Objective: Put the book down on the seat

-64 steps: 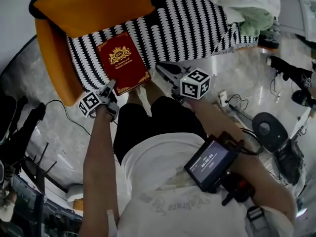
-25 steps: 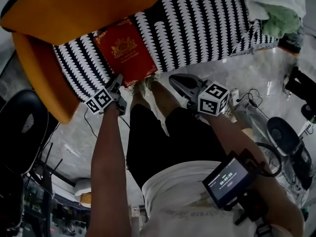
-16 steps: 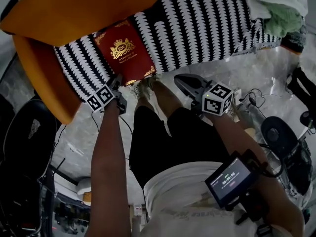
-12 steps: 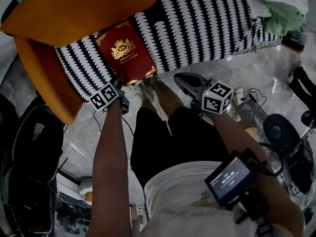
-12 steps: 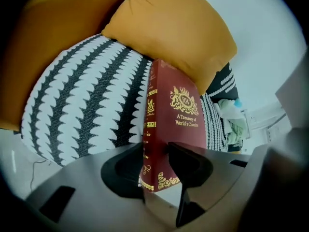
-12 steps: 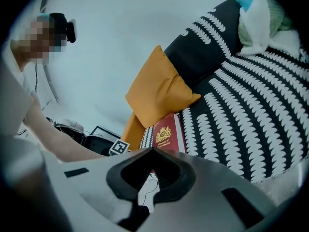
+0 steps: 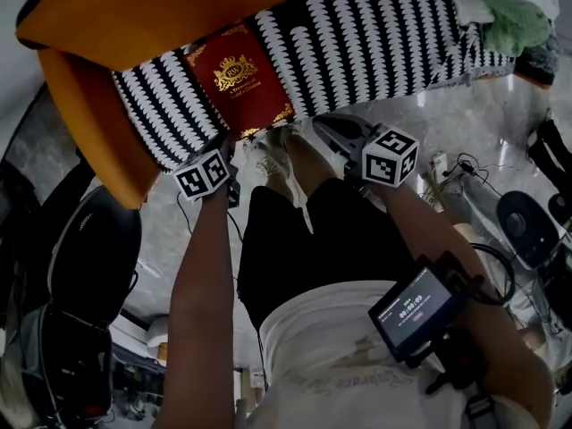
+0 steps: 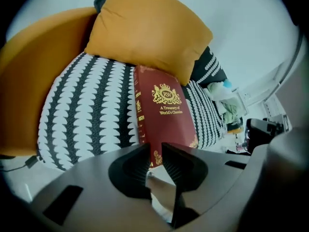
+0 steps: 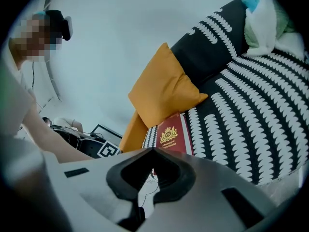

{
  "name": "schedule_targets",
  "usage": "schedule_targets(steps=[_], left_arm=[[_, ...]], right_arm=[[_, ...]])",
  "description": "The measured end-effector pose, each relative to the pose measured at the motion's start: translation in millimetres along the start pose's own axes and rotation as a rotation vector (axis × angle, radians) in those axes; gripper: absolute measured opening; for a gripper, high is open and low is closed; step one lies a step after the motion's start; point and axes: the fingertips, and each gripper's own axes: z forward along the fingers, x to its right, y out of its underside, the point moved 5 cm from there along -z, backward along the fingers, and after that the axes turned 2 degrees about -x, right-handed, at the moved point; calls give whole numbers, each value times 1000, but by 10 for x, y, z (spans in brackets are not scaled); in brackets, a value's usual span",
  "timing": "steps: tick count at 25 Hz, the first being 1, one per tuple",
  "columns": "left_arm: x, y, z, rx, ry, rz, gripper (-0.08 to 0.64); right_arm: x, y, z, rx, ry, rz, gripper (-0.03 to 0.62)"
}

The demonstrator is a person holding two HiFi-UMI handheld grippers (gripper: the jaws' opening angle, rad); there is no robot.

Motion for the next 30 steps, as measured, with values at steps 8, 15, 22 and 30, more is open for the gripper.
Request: schedule_targets(steps=[8,15,22,30], left_arm=[[-43,215,-513,-5,19,62,20],[43,329,-1116,14,24,146,11],[159,584,-1621,-11,29,296,11],[169,964,-2236,96,11,211,11]], right_arm=[[-344,-30,58,12,14,-35,14],[-789,-133,-40,50,14,-87,14],[-1245,-222,-201,62,14,-168,14],[-1755,-278,-417,114,-6,-230,14]])
